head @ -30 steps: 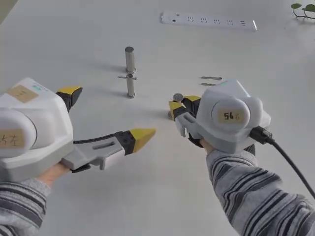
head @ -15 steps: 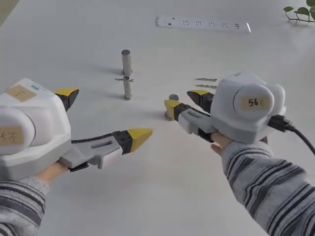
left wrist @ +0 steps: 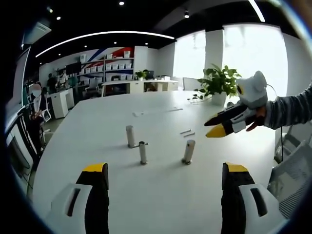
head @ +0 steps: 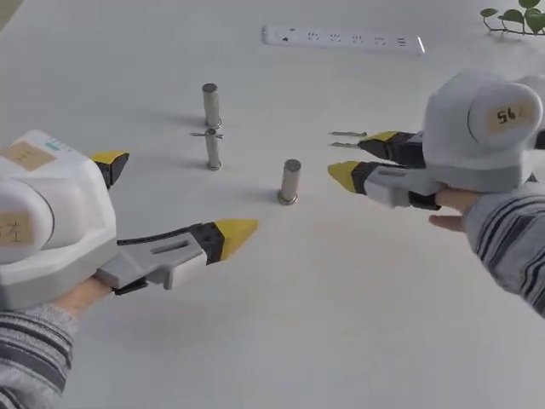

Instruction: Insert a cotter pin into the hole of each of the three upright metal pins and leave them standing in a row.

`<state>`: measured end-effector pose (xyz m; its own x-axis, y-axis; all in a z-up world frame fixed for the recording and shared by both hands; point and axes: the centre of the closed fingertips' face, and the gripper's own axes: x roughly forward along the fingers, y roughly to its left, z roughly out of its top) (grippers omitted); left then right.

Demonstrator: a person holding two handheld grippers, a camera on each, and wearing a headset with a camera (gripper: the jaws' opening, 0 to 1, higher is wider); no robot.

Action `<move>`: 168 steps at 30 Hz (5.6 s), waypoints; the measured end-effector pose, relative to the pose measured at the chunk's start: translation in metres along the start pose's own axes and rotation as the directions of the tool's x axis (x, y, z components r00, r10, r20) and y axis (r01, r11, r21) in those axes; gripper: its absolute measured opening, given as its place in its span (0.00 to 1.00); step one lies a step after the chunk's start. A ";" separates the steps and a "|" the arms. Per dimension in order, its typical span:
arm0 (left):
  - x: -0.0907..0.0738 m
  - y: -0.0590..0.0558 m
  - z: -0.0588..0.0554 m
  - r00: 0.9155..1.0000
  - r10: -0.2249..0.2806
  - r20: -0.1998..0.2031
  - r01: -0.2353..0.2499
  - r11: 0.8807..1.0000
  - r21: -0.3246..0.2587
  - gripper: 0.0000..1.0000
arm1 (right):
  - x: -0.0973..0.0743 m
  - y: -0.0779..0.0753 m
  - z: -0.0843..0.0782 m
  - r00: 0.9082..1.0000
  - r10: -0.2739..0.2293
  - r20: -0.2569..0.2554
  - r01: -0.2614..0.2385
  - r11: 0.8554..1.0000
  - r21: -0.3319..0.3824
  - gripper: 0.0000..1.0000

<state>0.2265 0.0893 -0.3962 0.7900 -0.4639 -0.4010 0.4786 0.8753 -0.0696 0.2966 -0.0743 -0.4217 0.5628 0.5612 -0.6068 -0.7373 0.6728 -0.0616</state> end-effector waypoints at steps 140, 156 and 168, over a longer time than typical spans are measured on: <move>0.033 -0.078 0.030 0.941 -0.338 0.031 0.336 0.917 -0.213 0.00 | -0.020 0.099 0.033 0.936 0.351 -0.021 -0.261 0.653 -0.711 0.00; 0.029 -0.079 0.025 0.932 -0.362 -0.013 0.362 0.932 -0.003 0.00 | -0.021 0.101 0.028 0.918 0.396 -0.018 -0.341 0.767 -0.543 0.01; 0.016 -0.078 0.011 0.903 -0.425 -0.071 0.431 0.887 0.169 0.00 | -0.028 0.108 0.017 0.842 0.538 0.037 -0.532 0.840 -0.105 0.10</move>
<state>0.2066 0.0122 -0.3869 0.4824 -0.7807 -0.3973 0.8293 0.5531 -0.0799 0.2072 -0.0090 -0.3976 0.0911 0.8526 -0.5145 -0.9581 0.2160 0.1883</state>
